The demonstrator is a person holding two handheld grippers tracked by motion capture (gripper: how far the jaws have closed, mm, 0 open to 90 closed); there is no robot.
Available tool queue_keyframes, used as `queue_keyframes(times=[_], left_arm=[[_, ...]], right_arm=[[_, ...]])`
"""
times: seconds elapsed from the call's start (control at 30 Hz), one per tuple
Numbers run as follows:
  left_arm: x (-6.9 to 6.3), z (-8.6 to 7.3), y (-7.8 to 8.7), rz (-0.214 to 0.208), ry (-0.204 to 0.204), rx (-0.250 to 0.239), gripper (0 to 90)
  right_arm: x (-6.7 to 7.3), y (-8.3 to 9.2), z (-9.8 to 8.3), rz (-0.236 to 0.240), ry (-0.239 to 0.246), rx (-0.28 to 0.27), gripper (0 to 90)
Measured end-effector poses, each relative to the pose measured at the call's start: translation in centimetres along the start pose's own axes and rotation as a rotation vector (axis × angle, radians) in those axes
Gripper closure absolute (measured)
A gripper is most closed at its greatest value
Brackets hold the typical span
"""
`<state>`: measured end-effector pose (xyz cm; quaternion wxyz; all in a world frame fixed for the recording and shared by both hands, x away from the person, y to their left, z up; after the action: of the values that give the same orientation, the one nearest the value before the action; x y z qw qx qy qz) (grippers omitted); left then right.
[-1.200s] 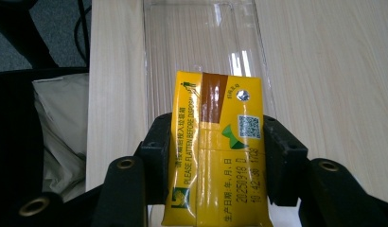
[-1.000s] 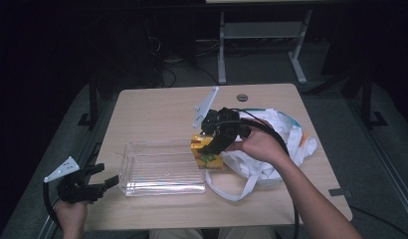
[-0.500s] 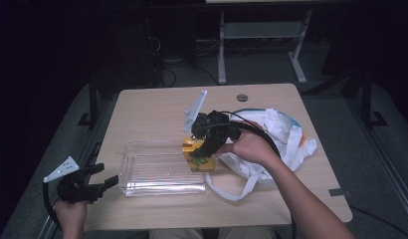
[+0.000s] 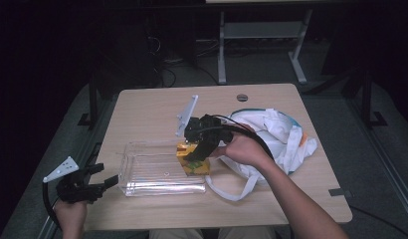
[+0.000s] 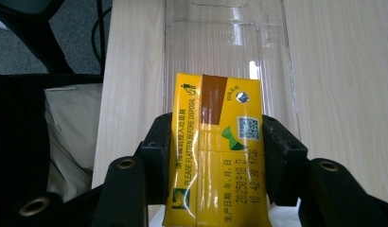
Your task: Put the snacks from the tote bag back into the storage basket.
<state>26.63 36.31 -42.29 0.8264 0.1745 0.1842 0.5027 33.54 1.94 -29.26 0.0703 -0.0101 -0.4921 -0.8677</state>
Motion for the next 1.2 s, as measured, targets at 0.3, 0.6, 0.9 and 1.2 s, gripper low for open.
queue_keyframes(times=[0.3,0.6,0.9,1.2], left_arm=[[0.0,0.0,0.0,-0.001,0.000,-0.001,12.9],[0.0,0.0,0.1,0.000,-0.001,-0.002,12.9],[0.1,0.0,0.1,-0.001,-0.004,-0.002,12.9],[0.1,0.0,0.1,0.000,-0.003,-0.003,12.9]], right_arm=[[-0.1,-1.2,0.1,0.013,-0.005,0.013,51.8],[-0.2,-2.0,0.3,0.026,0.002,0.023,51.8],[-0.3,-2.7,0.4,0.035,0.001,0.032,52.0],[-0.5,-3.3,0.4,0.045,0.005,0.037,52.1]])
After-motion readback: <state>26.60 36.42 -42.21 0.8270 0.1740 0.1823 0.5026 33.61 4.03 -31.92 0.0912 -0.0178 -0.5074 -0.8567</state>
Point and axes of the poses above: each handheld gripper's, and its own axes: y roughly backward along the jaws, z roughly out of its top, x roughly to its left, the point moved 3 cm from there along -y, roughly forward along the jaws, and after that the axes turned 12 degrees about z, right-handed, at the moved point
